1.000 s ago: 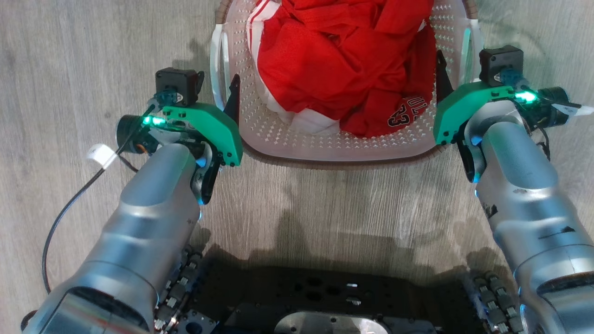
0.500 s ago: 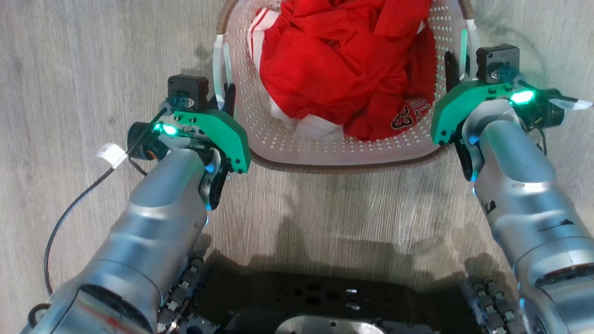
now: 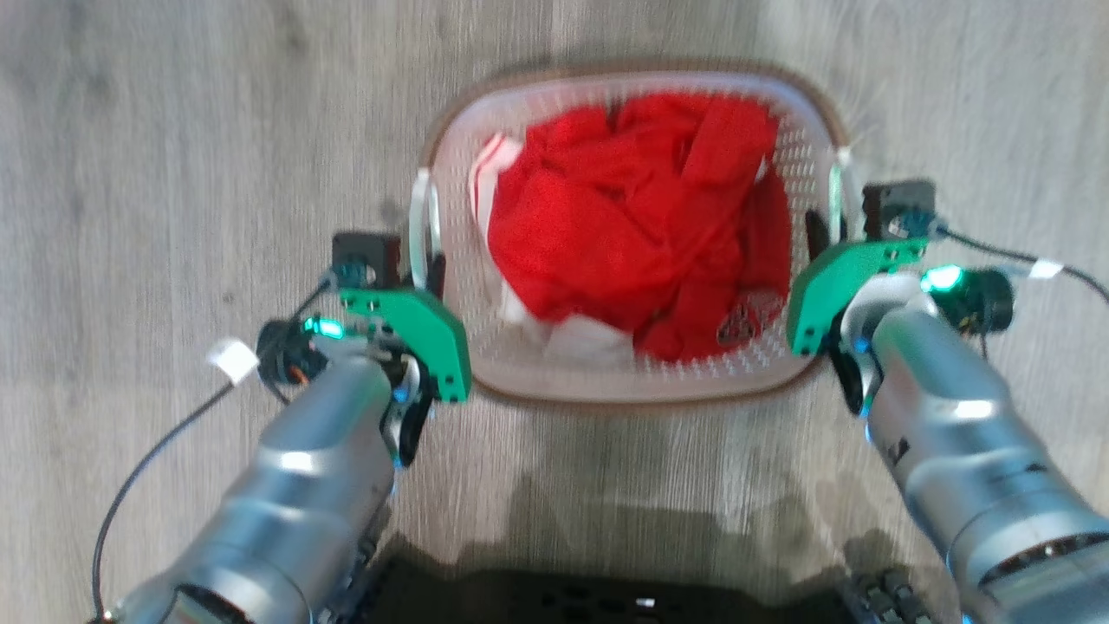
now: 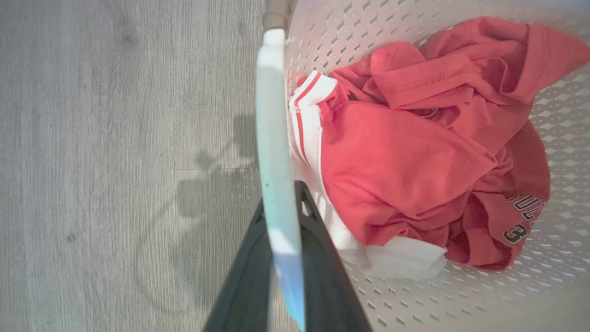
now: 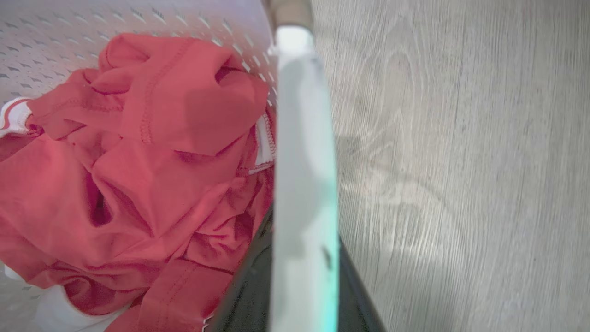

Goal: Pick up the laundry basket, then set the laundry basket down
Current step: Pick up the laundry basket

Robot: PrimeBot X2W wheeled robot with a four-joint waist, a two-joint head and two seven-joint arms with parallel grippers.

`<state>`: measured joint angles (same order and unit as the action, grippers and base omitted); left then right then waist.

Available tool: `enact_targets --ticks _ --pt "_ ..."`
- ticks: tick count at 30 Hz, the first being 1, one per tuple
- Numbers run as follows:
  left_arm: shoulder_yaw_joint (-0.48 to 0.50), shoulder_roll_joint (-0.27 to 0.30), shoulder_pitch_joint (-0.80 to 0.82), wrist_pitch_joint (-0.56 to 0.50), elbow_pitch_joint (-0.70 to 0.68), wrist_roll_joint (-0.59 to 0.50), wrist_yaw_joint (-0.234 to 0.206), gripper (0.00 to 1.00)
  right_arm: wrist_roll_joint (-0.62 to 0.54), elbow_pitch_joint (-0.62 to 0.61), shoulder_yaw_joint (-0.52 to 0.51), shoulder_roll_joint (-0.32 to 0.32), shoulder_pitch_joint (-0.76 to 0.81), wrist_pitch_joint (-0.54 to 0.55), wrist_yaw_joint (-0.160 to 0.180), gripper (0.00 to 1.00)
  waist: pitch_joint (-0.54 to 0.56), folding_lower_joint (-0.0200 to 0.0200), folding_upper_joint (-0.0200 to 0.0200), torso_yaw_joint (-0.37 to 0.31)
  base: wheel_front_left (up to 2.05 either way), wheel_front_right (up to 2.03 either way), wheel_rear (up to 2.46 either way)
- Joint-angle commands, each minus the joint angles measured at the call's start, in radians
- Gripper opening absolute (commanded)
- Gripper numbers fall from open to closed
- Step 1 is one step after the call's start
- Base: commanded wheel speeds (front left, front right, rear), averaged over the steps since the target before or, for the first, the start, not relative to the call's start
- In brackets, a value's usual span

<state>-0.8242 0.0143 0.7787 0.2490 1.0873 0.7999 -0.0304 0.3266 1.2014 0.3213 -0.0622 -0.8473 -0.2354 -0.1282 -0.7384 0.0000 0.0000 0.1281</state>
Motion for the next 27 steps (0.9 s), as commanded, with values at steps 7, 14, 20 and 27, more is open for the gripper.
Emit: enact_targets --ticks 7,14,20,27 --pt "-0.055 0.036 -0.084 -0.020 0.060 0.066 0.002 0.00 0.114 0.020 0.124 0.012 0.152 0.078 -0.003 0.00 0.190 0.0000 0.0000 -0.024 0.00 0.00 0.00" --pt "-0.103 0.036 -0.145 -0.062 0.092 0.109 0.007 0.00 0.196 0.009 0.211 0.012 0.233 0.135 -0.003 0.00 0.303 0.0000 0.0000 -0.035 0.00 0.00 0.00" --pt "-0.138 0.036 -0.199 -0.095 0.109 0.142 0.009 0.00 0.269 -0.016 0.299 0.012 0.284 0.193 -0.003 0.00 0.395 0.0000 0.0000 -0.050 0.00 0.00 0.00" --pt "-0.176 0.036 -0.253 -0.131 0.127 0.165 0.019 0.00 0.351 -0.028 0.380 0.012 0.337 0.236 -0.003 0.00 0.498 0.0000 0.0000 -0.063 0.00 0.00 0.00"
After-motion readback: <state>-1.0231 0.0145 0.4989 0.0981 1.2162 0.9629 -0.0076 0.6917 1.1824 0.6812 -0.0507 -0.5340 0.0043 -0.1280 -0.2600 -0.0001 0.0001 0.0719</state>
